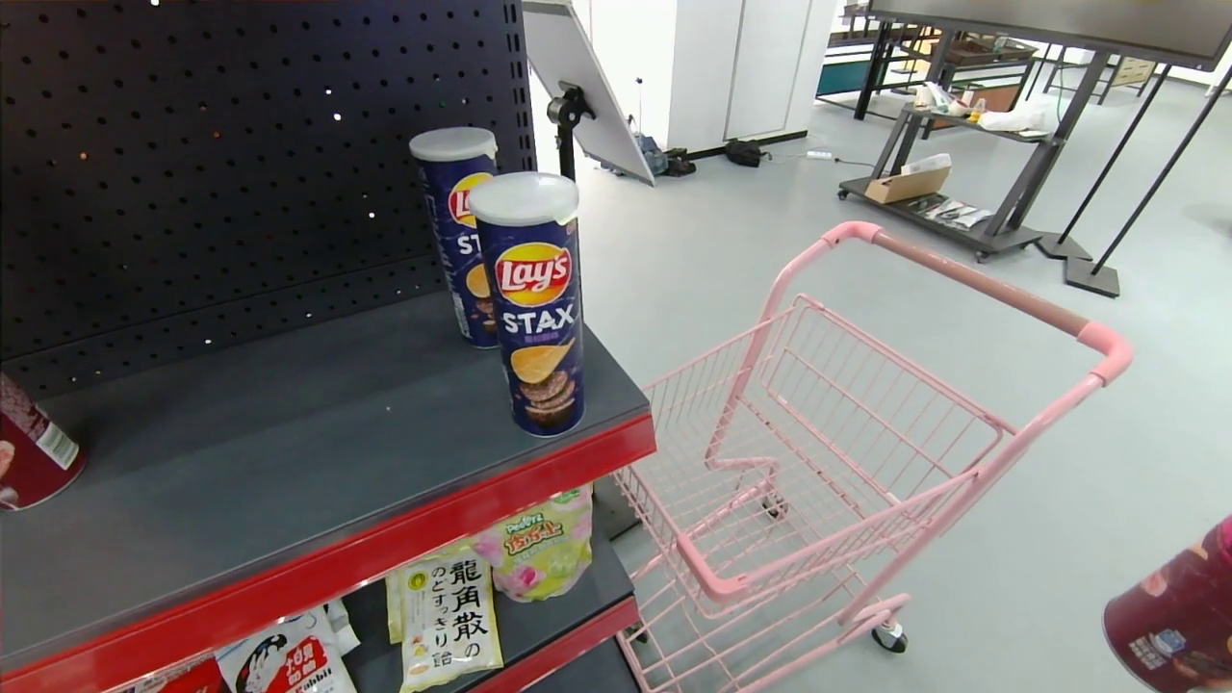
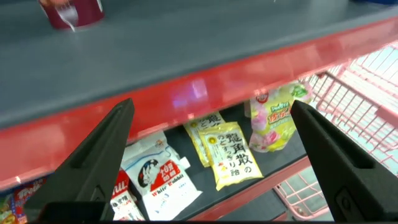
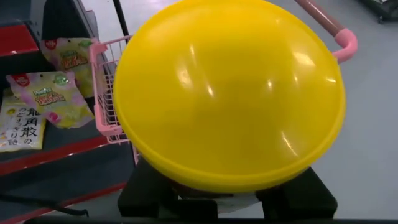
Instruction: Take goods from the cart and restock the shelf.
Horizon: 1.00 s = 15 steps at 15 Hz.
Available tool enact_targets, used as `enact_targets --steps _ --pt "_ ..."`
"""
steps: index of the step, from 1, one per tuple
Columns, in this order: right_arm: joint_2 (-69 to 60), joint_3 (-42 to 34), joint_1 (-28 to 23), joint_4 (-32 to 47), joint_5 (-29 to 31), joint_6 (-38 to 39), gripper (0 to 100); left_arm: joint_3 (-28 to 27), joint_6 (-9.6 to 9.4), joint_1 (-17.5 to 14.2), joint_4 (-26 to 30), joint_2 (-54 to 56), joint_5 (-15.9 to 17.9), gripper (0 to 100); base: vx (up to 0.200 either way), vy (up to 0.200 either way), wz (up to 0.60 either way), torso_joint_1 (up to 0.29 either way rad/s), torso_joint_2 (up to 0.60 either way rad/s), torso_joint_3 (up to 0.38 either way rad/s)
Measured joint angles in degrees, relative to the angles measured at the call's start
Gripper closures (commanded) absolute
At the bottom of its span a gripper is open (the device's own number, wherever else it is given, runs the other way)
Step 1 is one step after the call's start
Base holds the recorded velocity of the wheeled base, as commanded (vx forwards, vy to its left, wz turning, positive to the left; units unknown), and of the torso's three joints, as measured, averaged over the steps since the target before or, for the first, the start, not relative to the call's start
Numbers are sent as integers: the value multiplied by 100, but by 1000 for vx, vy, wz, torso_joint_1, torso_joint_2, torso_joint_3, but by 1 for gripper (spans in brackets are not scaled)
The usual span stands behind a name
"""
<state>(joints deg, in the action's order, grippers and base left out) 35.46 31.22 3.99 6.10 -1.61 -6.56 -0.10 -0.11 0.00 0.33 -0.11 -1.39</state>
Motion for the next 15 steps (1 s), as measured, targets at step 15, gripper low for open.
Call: enact_targets --steps 15 --pt "1214 599 37 -1104 -664 -77 100 0 -7 2 0 0 0 0 0 0 0 162 -384 -226"
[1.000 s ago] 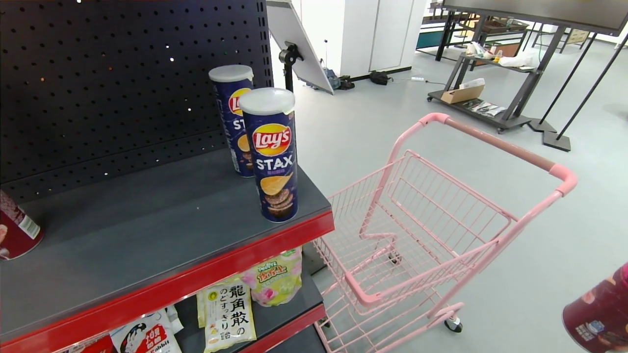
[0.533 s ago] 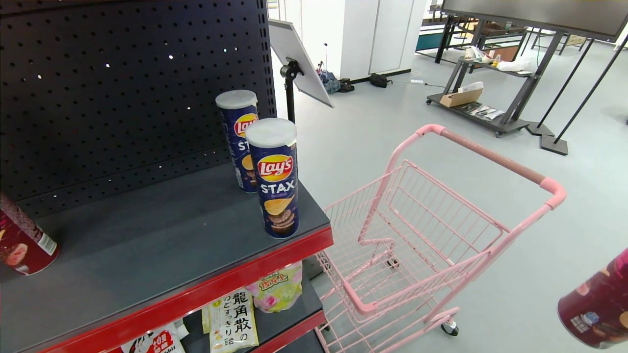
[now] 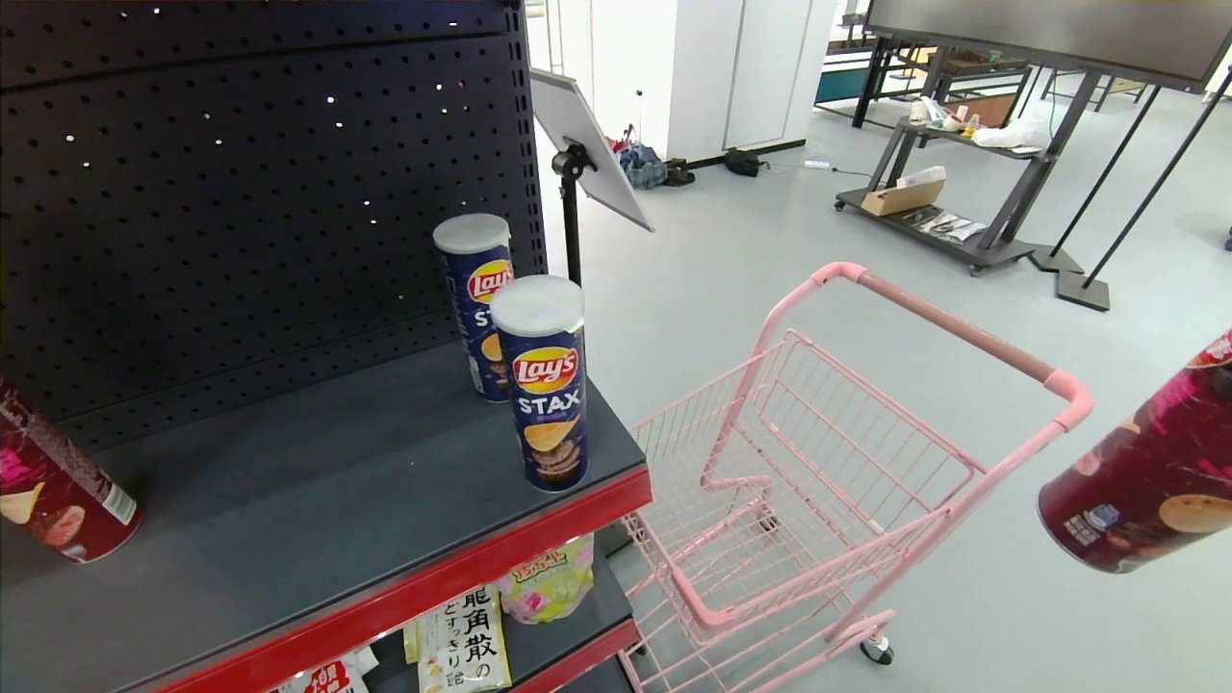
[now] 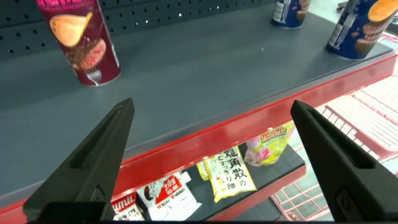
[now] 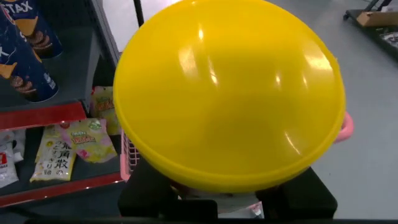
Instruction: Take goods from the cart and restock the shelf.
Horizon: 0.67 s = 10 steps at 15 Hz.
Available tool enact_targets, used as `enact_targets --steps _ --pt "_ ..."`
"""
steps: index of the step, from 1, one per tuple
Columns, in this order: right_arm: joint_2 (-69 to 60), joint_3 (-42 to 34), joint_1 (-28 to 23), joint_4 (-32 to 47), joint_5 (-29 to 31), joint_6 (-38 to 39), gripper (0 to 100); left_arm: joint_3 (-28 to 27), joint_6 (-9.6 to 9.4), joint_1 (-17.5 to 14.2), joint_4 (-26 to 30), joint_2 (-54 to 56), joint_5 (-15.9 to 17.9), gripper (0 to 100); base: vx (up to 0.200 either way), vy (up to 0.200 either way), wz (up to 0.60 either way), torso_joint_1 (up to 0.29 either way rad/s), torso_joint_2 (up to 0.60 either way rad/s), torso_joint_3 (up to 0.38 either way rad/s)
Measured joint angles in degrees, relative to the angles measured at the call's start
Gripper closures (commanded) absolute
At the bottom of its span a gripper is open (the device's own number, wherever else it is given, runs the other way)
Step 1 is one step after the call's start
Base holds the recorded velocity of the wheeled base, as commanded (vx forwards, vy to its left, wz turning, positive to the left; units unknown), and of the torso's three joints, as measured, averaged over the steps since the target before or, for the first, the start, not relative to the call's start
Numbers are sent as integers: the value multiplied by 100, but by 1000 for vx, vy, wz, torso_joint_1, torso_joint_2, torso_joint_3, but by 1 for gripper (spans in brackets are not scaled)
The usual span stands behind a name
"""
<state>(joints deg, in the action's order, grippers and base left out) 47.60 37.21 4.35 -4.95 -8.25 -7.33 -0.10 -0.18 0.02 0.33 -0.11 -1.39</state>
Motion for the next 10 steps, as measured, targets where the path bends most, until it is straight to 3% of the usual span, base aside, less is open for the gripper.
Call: enact_targets --steps 2,10 --pt "96 11 0 5 -1 -6 100 0 0 0 0 0 0 0 0 0 0 23 -60 -33" --pt "193 -77 -4 9 -1 -4 100 0 0 0 5 0 -2 0 0 0 600 7 -2 -6"
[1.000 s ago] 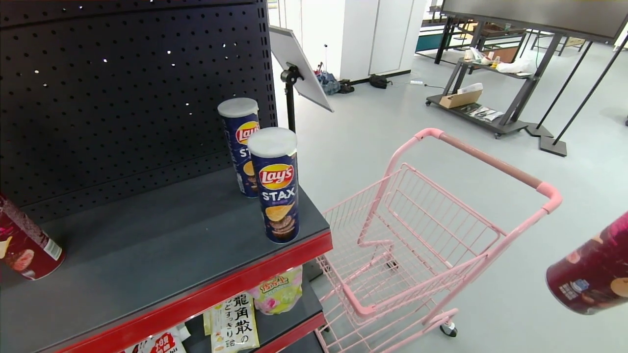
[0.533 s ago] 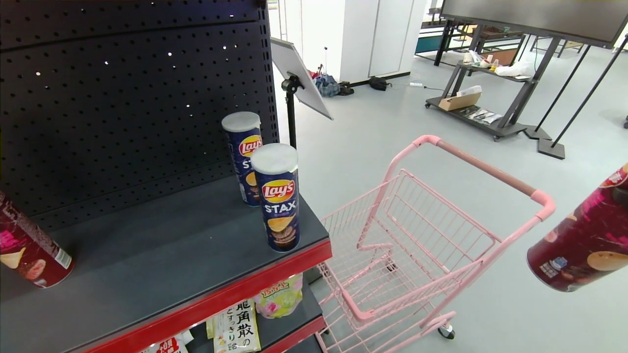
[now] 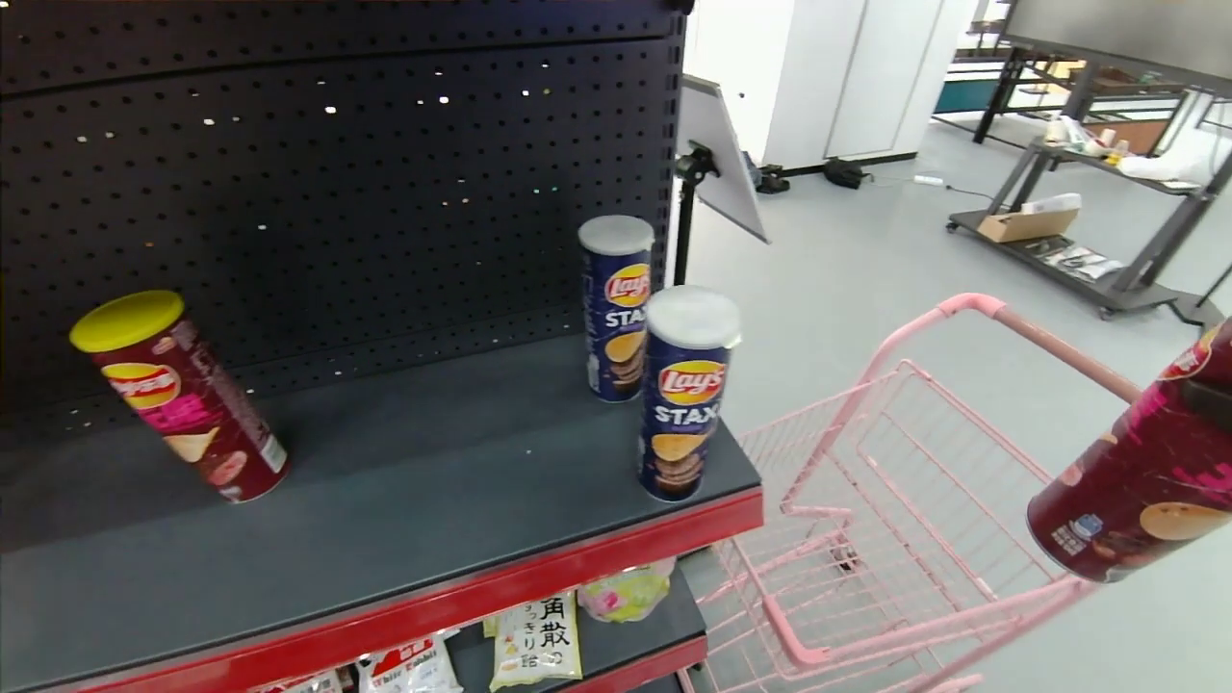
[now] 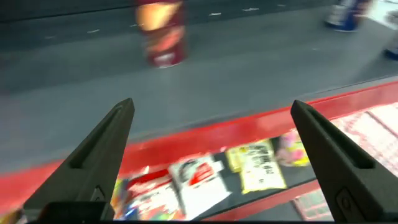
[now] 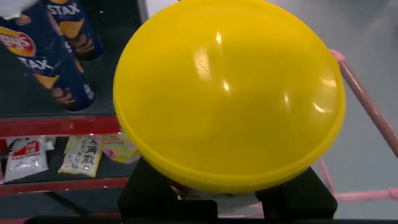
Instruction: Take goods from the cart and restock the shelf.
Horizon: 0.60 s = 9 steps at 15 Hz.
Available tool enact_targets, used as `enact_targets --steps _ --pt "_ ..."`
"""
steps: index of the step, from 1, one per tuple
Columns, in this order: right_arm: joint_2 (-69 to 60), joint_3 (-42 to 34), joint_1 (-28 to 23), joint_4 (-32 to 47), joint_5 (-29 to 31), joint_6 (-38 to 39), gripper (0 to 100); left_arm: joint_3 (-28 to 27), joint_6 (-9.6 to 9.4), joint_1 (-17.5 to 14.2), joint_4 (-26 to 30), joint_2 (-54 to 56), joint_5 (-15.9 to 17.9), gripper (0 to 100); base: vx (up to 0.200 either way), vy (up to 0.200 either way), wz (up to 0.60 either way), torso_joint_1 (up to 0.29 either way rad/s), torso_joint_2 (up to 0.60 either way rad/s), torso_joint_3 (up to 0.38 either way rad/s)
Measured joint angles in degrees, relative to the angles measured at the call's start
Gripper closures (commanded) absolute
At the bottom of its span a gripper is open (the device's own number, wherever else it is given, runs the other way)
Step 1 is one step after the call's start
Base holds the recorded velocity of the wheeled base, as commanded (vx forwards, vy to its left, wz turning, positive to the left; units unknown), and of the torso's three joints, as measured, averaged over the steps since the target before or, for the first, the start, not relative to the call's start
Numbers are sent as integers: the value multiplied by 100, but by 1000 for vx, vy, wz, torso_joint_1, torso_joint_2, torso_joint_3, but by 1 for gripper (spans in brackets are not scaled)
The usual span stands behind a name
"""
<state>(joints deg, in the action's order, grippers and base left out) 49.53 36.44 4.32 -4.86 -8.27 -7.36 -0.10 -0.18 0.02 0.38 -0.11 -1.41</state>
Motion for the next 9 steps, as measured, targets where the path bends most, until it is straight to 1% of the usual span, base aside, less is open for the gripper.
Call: enact_targets --steps 2,7,9 --pt "7 -45 4 -2 1 0 100 0 0 -2 -2 0 2 0 0 0 600 2 2 -2" --pt "-282 -364 -16 2 6 33 100 0 0 0 0 0 2 0 0 0 0 0 0 0" --pt "-596 -631 -10 24 4 52 100 0 0 -2 -5 0 5 0 -200 0 0 5 5 2"
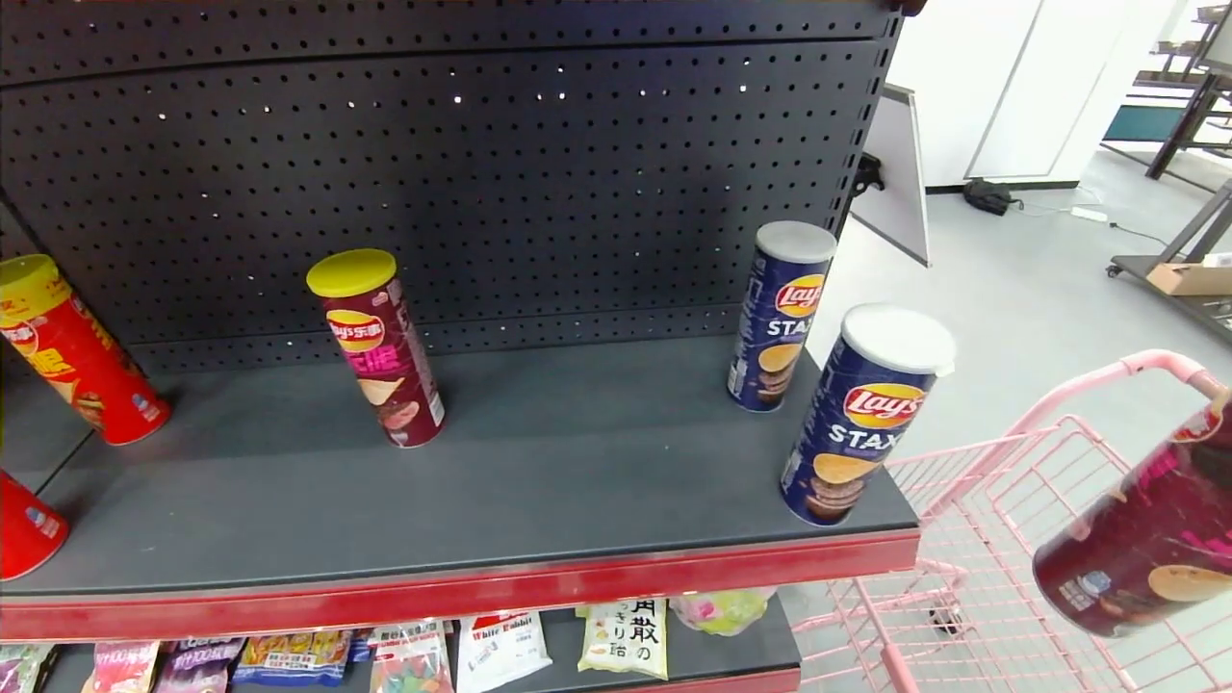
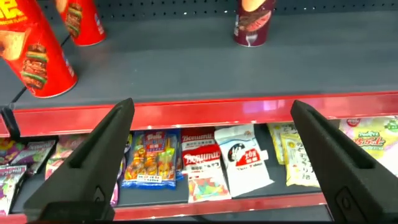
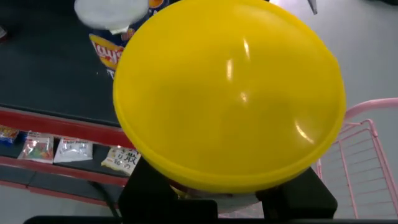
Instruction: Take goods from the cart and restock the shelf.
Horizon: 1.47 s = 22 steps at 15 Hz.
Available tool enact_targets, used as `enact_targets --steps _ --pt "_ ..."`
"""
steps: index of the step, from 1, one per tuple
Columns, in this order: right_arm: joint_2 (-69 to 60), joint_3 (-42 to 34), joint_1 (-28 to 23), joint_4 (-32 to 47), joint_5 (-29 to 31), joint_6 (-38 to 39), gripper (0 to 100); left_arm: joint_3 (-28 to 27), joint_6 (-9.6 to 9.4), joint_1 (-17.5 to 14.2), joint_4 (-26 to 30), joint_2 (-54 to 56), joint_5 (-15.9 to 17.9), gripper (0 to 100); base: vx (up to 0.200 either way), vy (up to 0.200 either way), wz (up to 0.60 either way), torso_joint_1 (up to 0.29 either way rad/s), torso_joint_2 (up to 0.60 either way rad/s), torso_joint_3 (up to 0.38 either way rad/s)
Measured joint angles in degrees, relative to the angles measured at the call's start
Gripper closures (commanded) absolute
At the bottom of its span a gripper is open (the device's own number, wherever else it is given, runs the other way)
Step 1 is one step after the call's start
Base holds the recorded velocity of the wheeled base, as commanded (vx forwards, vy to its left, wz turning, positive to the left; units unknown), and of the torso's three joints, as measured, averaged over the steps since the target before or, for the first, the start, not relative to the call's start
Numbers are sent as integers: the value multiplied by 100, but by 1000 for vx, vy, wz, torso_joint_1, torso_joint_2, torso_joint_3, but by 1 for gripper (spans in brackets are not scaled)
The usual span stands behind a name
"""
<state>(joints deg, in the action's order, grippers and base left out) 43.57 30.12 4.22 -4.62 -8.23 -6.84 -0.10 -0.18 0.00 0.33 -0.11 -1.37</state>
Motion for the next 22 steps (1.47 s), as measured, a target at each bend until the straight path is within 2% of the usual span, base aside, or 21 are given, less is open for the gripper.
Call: enact_targets --steps 2,7,10,13,20,22 --pt "-291 -240 2 39 0 15 100 0 0 0 2 0 -2 0 -200 0 0 7 2 -7" --pt "-667 -461 2 -22 0 4 100 0 0 0 -1 0 0 0 0 0 0 0 0 0" --pt "-755 -469 13 -16 -52 11 100 0 0 0 0 0 0 0 0 200 0 4 1 4" --pt "-995 -656 74 41 -558 13 100 0 0 2 7 0 -2 0 0 200 0 10 9 2" --pt "-1124 -750 101 46 -595 9 100 0 0 0 0 0 -2 0 0 200 0 0 3 3" --pt "-1130 -750 101 44 -617 9 100 0 2 0 2 0 -2 0 0 0 0 0 0 0"
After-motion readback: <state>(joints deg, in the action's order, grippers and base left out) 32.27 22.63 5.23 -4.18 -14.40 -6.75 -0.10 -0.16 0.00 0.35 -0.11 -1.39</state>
